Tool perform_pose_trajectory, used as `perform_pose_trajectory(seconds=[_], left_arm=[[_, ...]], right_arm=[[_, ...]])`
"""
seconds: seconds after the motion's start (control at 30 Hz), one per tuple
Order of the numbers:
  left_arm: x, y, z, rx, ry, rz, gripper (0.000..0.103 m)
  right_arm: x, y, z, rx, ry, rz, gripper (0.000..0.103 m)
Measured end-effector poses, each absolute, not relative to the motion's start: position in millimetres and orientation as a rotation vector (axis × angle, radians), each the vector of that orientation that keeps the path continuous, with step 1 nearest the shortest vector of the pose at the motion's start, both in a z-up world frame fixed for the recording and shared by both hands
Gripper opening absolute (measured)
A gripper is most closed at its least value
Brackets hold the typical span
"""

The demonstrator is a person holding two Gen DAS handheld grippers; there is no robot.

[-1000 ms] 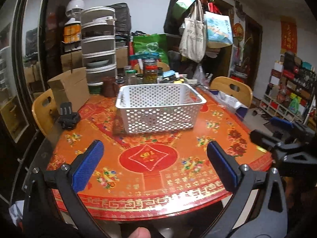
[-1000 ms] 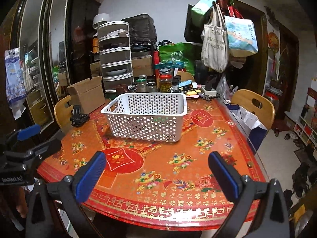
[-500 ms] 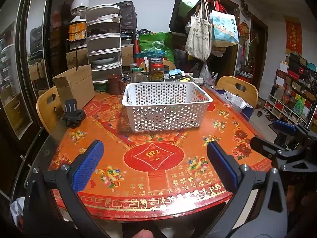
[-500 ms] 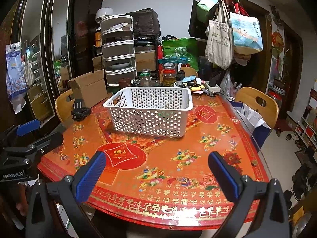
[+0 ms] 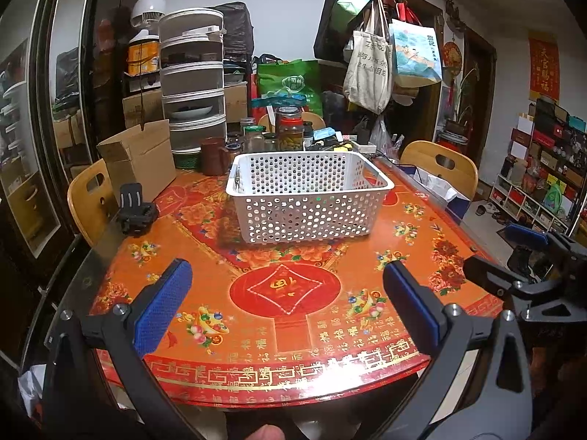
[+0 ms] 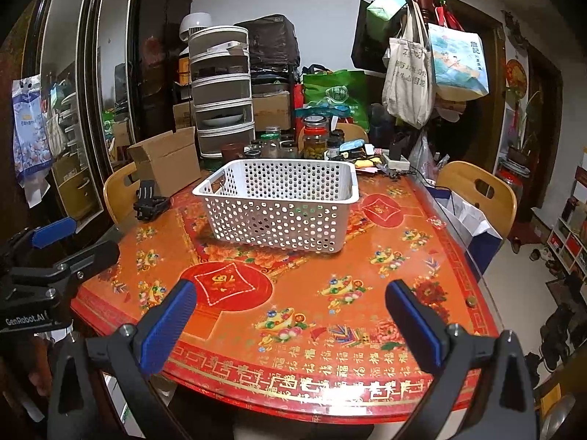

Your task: Organize soft objects

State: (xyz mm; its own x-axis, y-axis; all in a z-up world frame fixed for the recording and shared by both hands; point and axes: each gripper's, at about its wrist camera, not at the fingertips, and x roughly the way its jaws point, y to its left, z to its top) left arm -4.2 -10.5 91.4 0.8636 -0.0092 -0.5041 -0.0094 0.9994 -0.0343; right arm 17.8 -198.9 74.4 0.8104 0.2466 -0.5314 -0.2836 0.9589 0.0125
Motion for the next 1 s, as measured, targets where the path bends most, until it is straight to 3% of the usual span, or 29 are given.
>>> perform_pose_trajectory(seconds=[1.0], left_arm=[[-3.9, -11.3, 89.9, -0.033, 0.53, 0.0, 0.103]], right_arm=[[15.6, -200.3, 74.7, -0.067, 0.561, 0.285, 0.102]])
